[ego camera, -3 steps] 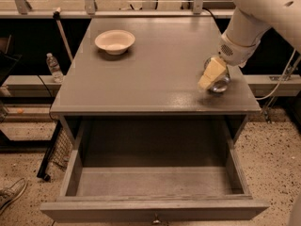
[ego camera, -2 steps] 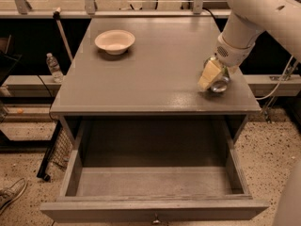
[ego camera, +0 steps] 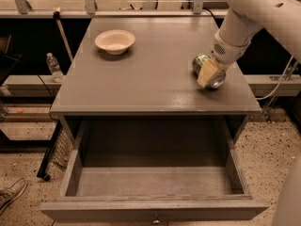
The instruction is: Place green can into top drawer
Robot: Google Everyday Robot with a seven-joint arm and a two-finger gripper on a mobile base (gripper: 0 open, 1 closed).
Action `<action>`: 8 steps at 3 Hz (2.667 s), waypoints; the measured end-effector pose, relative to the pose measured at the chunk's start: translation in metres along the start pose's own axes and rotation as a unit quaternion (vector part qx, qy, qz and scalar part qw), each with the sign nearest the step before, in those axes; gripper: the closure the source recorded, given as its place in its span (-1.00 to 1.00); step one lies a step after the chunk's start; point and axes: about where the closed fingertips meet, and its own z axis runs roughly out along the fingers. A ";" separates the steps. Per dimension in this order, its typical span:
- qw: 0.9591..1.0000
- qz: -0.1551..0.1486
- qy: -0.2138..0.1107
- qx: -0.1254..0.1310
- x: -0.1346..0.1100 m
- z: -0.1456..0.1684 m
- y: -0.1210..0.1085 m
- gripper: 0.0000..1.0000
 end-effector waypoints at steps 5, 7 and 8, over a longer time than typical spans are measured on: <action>0.972 -0.230 -0.044 -0.033 0.016 -0.064 0.082 1.00; 0.944 -0.328 -0.031 0.000 0.061 -0.065 0.161 1.00; 0.928 -0.373 0.018 -0.009 0.090 -0.027 0.207 1.00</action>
Offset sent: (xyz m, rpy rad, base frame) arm -0.0947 0.0603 0.0964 0.0338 -0.1094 0.6322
